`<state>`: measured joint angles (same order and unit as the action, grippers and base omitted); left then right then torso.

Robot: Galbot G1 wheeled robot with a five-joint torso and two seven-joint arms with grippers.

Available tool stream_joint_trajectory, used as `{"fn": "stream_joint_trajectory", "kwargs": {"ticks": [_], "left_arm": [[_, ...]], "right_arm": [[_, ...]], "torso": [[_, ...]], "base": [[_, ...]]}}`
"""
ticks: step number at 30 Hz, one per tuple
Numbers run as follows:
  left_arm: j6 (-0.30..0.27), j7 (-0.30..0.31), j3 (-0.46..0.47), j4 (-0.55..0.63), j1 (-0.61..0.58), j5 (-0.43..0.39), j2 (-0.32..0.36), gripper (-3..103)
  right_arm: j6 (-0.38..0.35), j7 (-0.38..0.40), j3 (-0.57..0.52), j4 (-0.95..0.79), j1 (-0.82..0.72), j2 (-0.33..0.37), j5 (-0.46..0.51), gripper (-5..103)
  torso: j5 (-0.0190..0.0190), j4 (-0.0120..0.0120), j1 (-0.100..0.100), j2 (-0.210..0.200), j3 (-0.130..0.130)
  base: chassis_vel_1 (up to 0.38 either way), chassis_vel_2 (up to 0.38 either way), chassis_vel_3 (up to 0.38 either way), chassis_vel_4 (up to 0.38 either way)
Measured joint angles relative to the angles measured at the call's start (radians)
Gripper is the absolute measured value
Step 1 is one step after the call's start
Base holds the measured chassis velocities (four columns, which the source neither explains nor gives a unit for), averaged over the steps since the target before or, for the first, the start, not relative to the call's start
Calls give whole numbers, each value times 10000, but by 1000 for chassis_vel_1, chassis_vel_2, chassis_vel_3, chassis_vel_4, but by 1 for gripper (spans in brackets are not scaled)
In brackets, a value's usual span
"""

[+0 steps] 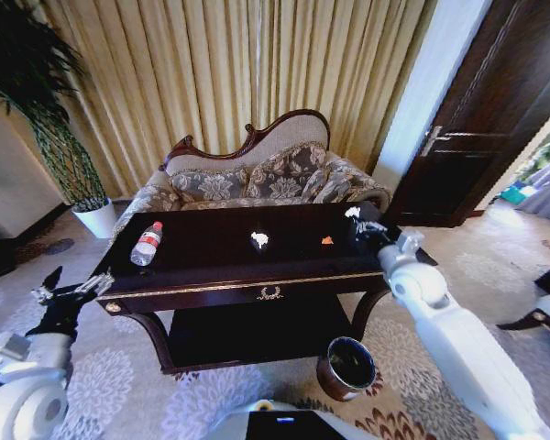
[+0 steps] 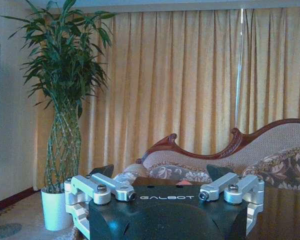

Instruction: Move to the front of the table and place the trash on the table into the trash bin.

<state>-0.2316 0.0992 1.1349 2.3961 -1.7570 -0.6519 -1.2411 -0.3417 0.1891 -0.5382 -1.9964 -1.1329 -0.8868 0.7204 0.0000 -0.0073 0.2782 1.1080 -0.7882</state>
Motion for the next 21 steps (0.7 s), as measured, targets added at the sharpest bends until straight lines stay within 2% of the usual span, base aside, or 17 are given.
{"fn": "stream_joint_trajectory", "kwargs": {"ticks": [21], "left_arm": [[13, -26, -149, -105, -77, 72, 12, 100]], "right_arm": [[-25, 297, -84, -174, -136, -242, -382, 0]], "torso": [[-1, 1, 0, 0, -1]], "base": [[0, 0, 0, 0]]}}
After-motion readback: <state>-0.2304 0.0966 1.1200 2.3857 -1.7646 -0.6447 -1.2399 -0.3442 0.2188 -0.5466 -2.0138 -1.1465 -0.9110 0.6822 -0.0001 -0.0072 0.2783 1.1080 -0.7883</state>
